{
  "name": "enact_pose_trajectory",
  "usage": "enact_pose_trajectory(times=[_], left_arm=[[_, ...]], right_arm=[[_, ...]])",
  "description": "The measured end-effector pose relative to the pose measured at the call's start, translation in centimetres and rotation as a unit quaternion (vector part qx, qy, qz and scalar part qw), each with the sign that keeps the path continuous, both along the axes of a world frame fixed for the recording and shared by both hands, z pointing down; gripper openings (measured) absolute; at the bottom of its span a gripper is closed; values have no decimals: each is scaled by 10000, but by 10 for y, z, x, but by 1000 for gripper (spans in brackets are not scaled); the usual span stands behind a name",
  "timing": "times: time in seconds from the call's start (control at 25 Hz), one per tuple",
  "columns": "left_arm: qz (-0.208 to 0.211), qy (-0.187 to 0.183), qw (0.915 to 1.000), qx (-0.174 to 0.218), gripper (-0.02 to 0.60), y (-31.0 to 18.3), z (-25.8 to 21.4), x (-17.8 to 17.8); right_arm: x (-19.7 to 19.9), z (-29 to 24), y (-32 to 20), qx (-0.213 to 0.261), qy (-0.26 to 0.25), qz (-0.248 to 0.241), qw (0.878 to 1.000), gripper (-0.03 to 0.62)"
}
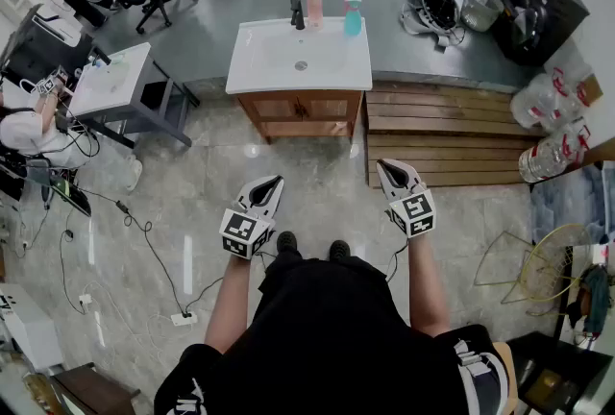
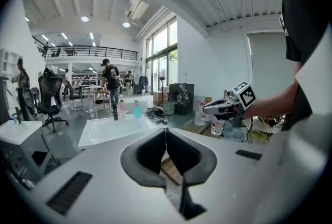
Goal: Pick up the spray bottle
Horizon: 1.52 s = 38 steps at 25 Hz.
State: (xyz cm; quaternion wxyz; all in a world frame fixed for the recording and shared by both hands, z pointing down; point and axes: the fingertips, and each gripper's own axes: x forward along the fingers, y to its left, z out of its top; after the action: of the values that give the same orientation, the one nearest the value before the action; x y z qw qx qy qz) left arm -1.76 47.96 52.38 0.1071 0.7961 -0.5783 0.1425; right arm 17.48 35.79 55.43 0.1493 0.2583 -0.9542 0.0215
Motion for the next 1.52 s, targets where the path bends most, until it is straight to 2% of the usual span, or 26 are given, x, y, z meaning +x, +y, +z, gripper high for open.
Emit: enact_pose_trajectory(times=[0.48, 0.68, 0.92, 1.16, 1.28, 1.52], left_arm=[[-66, -7, 10000, -4, 23, -3, 0, 22], [-77, 0, 9999, 132, 23, -7, -11, 33], [-111, -16, 9998, 164, 23, 0, -12, 43], [4, 54, 10000, 9, 23, -6, 1, 45], [105, 108, 9999, 6, 23, -25, 4, 37], [382, 236, 9990, 18, 23, -69, 7, 11]], right_arm=[[15, 1, -1, 43, 39, -117, 9999, 15], [18, 2, 3, -159, -130, -360, 9991, 15], [25, 9, 6, -169, -41, -414, 9990, 15], [38, 29, -1, -403, 116, -29, 9991, 15], [41, 40, -15, -524, 387, 235, 9976, 17], [25, 35, -43, -558, 358, 524, 9964, 17]])
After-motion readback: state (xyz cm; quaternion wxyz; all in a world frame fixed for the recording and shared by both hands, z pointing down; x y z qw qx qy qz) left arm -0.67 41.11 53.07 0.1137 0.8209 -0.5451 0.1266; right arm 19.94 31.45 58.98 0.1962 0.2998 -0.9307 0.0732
